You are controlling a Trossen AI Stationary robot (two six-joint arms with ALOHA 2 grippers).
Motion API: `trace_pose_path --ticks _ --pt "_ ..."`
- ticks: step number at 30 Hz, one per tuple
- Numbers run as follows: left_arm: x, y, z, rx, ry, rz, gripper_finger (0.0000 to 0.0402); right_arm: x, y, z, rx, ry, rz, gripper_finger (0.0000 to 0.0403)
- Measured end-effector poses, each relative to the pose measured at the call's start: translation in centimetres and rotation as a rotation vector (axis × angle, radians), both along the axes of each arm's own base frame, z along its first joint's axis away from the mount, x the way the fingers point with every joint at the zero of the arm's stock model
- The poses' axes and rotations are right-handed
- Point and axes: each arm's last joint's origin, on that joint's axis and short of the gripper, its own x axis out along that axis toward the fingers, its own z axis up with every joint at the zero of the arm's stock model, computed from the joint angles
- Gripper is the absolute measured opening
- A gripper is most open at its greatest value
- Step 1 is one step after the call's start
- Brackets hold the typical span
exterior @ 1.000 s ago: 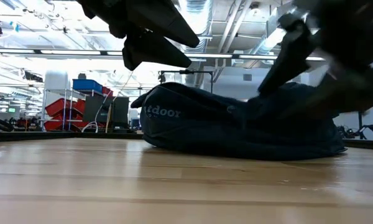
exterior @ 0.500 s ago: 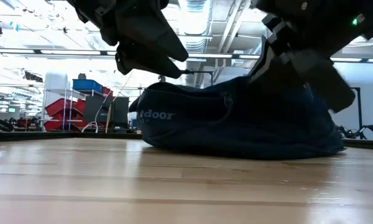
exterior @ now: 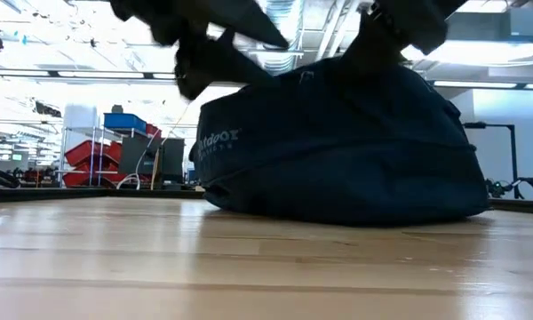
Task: Unpack backpack
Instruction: Close the dark blue backpack
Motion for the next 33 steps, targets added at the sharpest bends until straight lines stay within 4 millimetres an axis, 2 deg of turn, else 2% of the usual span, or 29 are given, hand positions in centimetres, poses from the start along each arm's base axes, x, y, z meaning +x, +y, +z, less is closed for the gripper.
trace_pose_path --ticks 6,8,13,18,28,31,33 --pt "0.9 0.6 -3.0 0.053 -0.03 0.33 0.018 -0.2 0.4 0.0 0.005 0.019 0.034 0.0" --pt "1.4 0.4 -3.3 0.085 -0.094 0.367 0.018 -0.4 0.7 0.0 0.005 0.018 0.046 0.0" --pt "2.7 0.2 -4.3 0.148 -0.172 0.315 0.018 -0.6 1.1 0.0 0.006 0.018 0.057 0.0" --pt "3.0 -0.1 -3.9 0.167 -0.208 0.242 0.018 -0.7 1.2 0.0 0.019 0.011 0.051 0.0" --pt "3.8 1.9 -3.7 0.17 -0.229 0.318 0.018 -0.7 1.3 0.0 0.019 0.012 0.052 0.0" --pt "4.0 2.1 -3.6 0.138 -0.234 0.281 0.0168 -0.8 1.2 0.0 0.015 0.019 0.051 0.0" --pt "4.0 2.0 -3.6 0.12 -0.233 0.264 0.0146 -0.8 1.2 -0.1 0.012 0.024 0.05 0.0"
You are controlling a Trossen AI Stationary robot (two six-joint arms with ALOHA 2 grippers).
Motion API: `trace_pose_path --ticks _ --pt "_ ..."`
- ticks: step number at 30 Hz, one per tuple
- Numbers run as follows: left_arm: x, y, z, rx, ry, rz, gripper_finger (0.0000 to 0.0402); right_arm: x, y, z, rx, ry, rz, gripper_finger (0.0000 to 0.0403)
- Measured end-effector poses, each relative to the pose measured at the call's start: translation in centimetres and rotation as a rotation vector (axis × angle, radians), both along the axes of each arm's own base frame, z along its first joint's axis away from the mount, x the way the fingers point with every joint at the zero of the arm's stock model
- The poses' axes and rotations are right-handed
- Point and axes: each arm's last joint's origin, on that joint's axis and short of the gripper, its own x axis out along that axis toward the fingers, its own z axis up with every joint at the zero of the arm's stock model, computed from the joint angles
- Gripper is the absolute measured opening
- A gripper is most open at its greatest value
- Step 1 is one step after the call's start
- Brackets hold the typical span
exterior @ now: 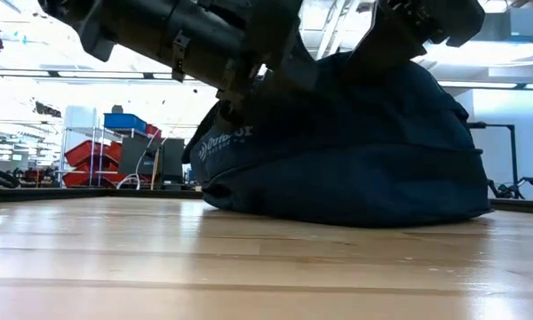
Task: Unpack backpack
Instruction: Close the dark blue backpack
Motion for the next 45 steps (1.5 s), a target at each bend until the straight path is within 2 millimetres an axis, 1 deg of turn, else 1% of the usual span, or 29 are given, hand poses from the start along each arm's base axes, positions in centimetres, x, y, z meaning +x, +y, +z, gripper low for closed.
trace_pose_path --ticks 2,5,6,7,9,12,15,19,25,32,36,40,45 --pt "0.0 -0.1 0.0 -0.01 0.001 -0.025 0.011 -0.1 0.0 0.0 -0.006 0.009 0.0 0.0" --pt "0.0 -0.3 0.0 -0.027 0.007 -0.072 0.0035 -0.1 -0.1 -0.1 -0.012 0.019 0.0 0.0" --pt "0.0 -0.4 0.0 -0.032 0.007 -0.082 0.0019 -0.2 -0.1 -0.1 -0.014 0.023 0.0 0.0" --pt "0.0 -0.4 0.0 -0.044 0.003 -0.083 0.0011 -0.2 -0.1 -0.2 -0.017 0.029 0.002 0.0" --pt "-0.1 -0.4 0.4 -0.08 -0.013 -0.079 0.0007 -0.5 -0.1 -0.3 -0.028 0.053 0.008 0.0" --pt "-0.3 -0.3 1.8 -0.12 -0.053 -0.075 0.0002 -1.1 -0.1 -0.6 -0.015 0.087 -0.022 0.0" --pt "-0.6 -0.2 3.1 -0.118 -0.072 -0.081 0.0001 -2.0 0.1 -0.6 0.011 0.093 -0.058 0.0" --pt "-1.2 -0.1 4.4 -0.09 -0.047 -0.118 0.0001 -2.9 0.9 0.0 0.025 0.078 -0.031 0.0" --pt "-2.1 0.4 4.5 -0.068 0.087 -0.162 0.0 -4.5 1.6 1.4 0.04 0.073 0.019 0.0" --pt "-3.3 1.5 5.6 -0.07 0.176 -0.161 0.0 -7.0 1.6 3.1 0.06 0.133 0.075 0.0" --pt "-4.4 1.8 6.3 -0.069 0.239 -0.169 0.0 -8.9 1.8 4.0 0.109 0.21 0.14 0.0" --pt "-5.7 1.9 6.5 -0.085 0.332 -0.156 0.0 -11.1 2.0 4.7 0.131 0.252 0.149 0.0" --pt "-7.2 2.2 6.4 -0.064 0.455 -0.147 0.0 -13.5 1.9 5.5 0.225 0.328 0.156 0.0"
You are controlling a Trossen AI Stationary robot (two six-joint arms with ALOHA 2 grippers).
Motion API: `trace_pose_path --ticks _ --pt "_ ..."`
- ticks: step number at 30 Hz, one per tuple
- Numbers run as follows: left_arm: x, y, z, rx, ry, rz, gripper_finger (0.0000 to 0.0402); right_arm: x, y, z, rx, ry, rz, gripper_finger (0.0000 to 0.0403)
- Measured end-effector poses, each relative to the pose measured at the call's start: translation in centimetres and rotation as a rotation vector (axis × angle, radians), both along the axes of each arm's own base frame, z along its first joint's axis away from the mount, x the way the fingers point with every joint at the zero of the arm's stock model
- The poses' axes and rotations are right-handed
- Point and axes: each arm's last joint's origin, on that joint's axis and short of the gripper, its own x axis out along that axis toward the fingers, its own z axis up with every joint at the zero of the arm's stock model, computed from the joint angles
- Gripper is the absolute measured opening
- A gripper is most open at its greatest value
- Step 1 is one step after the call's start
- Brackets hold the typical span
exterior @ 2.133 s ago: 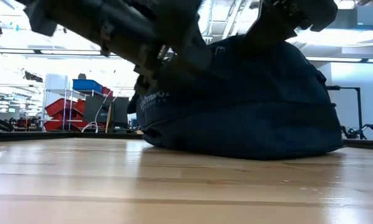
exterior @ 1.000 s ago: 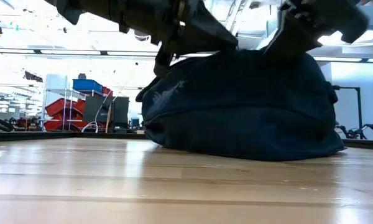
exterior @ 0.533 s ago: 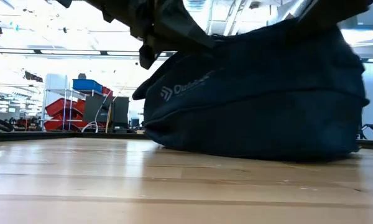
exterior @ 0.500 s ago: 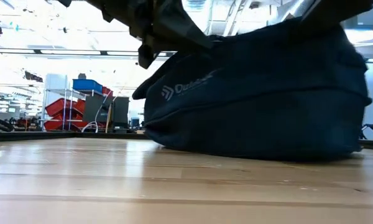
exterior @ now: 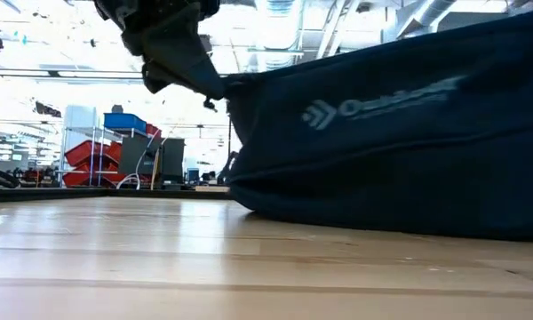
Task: Unpack backpack
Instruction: Close the dark blue backpack
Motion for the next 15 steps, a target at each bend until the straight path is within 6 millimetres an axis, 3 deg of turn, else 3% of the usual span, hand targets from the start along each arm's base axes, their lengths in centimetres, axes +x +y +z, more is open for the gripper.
trace_pose_path --ticks 6,11,15 --pt "0.0 0.5 0.4 0.005 -0.011 0.006 0.0 -1.2 -0.4 0.4 0.061 0.006 -0.11 0.0009" --pt "0.1 0.6 0.5 -0.001 -0.026 0.011 0.0 -1.6 -1.2 0.7 0.109 0.114 -0.223 0.0064" --pt "0.3 0.5 0.7 -0.015 -0.05 0.016 0.0 -1.7 -1.1 3.1 0.143 0.109 -0.251 0.0104"
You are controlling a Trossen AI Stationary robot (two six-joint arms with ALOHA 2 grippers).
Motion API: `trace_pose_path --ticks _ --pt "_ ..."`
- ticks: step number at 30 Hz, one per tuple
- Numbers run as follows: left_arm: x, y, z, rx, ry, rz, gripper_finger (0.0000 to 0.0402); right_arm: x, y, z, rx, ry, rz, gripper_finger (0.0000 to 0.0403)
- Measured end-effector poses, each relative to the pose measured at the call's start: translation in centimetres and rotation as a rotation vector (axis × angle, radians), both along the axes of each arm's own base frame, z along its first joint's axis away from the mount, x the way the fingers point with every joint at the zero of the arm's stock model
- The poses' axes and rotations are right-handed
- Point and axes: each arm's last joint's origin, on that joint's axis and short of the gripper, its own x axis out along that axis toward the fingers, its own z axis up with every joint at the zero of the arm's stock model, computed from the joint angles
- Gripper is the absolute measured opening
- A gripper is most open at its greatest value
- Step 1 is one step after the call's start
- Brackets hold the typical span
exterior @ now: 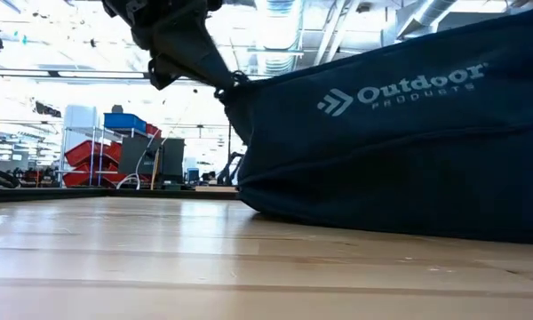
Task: Unpack backpack
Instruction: Close the dark blue backpack
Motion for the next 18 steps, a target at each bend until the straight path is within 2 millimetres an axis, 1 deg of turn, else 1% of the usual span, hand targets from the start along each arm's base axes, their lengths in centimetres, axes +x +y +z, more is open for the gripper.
trace_pose_path --ticks 1,3,6,8,11,15,18 --pt "0.1 -0.1 0.1 -0.009 -0.017 0.003 0.0 0.2 0.2 0.8 0.025 -0.032 0.005 0.0111" --pt "0.4 -0.2 0.3 -0.018 -0.057 -0.002 0.0 1.1 0.6 2.1 0.061 -0.155 0.023 0.0123" --pt "0.9 -0.3 1.0 -0.013 -0.136 -0.028 0.0 3.9 1.5 2.7 0.057 -0.371 0.079 0.0136" --pt "1.1 -0.4 1.3 -0.003 -0.174 -0.043 0.0 6.5 1.7 2.3 0.045 -0.451 0.115 0.0144" --pt "1.3 -0.5 1.6 0.014 -0.201 -0.07 0.0 10.3 1.8 1.0 -0.008 -0.503 0.143 0.0158" --pt "1.4 -0.2 1.6 0.015 -0.198 -0.075 0.0 13.8 1.1 -0.8 -0.069 -0.505 0.131 0.0187" --pt "1.4 -0.2 1.6 0.014 -0.201 -0.074 0.0 15.5 0.7 -2.1 -0.1 -0.469 0.104 0.0221"
